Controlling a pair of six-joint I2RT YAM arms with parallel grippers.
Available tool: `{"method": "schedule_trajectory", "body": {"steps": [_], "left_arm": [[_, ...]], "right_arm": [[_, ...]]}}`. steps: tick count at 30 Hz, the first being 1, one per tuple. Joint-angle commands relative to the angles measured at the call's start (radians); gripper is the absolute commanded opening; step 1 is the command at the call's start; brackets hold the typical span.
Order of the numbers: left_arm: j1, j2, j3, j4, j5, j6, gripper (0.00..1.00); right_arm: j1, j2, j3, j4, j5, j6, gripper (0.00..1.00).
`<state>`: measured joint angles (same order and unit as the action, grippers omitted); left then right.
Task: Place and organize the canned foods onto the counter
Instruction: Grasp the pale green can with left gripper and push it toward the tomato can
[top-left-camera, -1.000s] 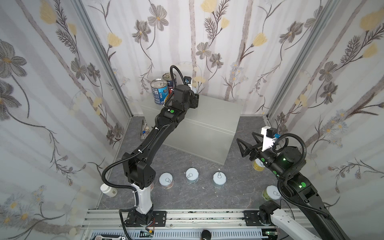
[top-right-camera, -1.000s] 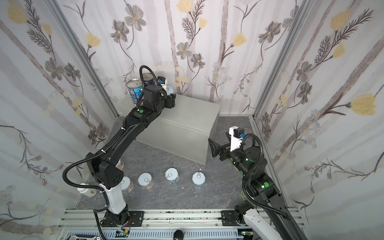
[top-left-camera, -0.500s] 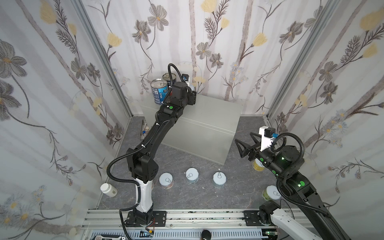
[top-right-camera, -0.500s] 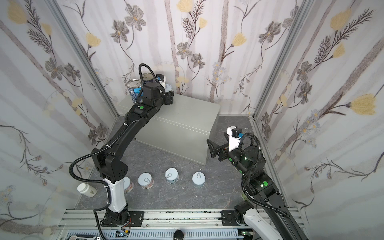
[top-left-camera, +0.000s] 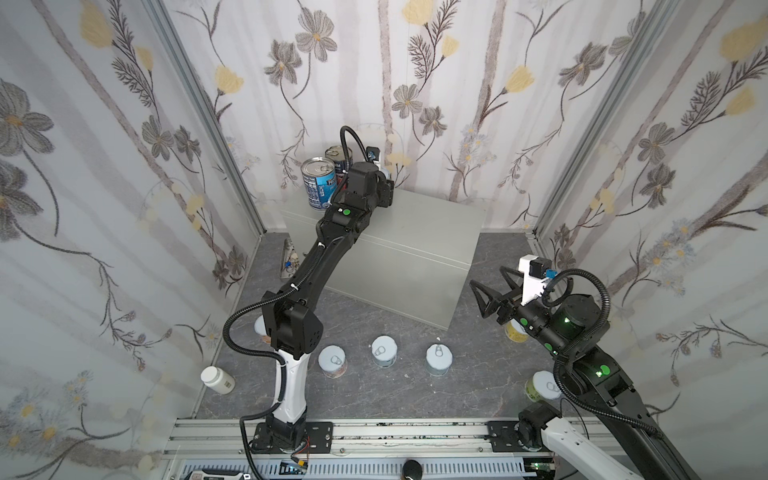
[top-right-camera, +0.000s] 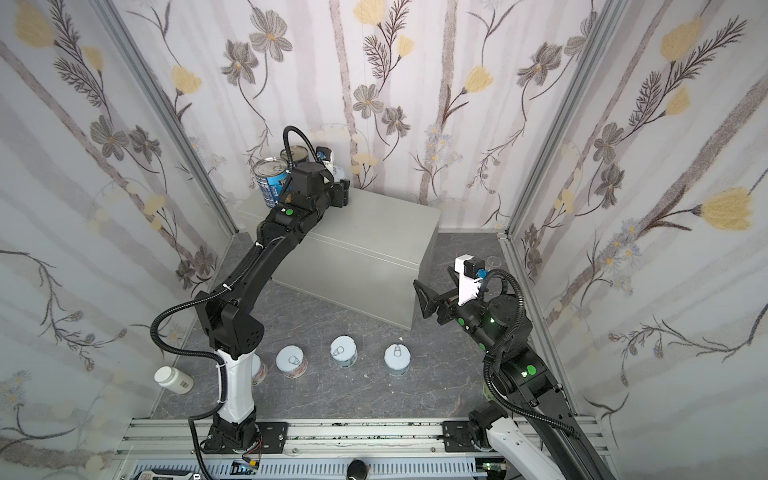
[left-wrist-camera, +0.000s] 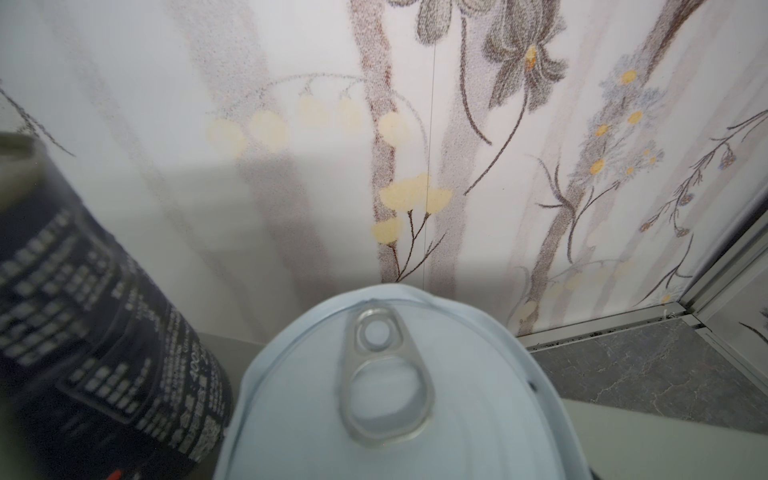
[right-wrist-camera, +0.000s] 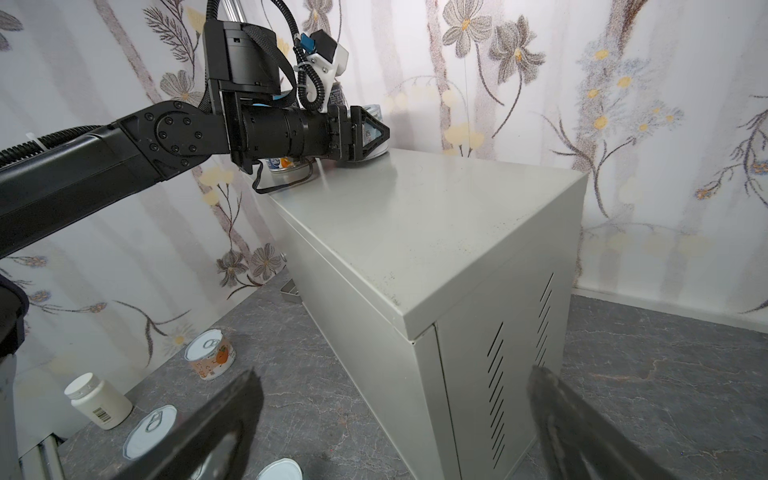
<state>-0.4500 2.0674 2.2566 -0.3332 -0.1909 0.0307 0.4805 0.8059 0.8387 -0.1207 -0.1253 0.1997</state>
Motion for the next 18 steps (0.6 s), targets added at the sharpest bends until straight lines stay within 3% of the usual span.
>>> {"method": "schedule_trajectory", "body": {"steps": [1, 18], "left_arm": [[0.004, 0.001, 0.018, 0.072, -0.025, 0.022, 0.7], [0.03, 0.012, 0.014, 0.068, 0.004, -0.006, 0.77]], "right_arm": [[0.001, 0.0, -0.005, 0.059, -0.019, -0.004, 1.0], [0.002, 0.001, -0.011, 0.063, -0.023, -0.002, 1.0]]}}
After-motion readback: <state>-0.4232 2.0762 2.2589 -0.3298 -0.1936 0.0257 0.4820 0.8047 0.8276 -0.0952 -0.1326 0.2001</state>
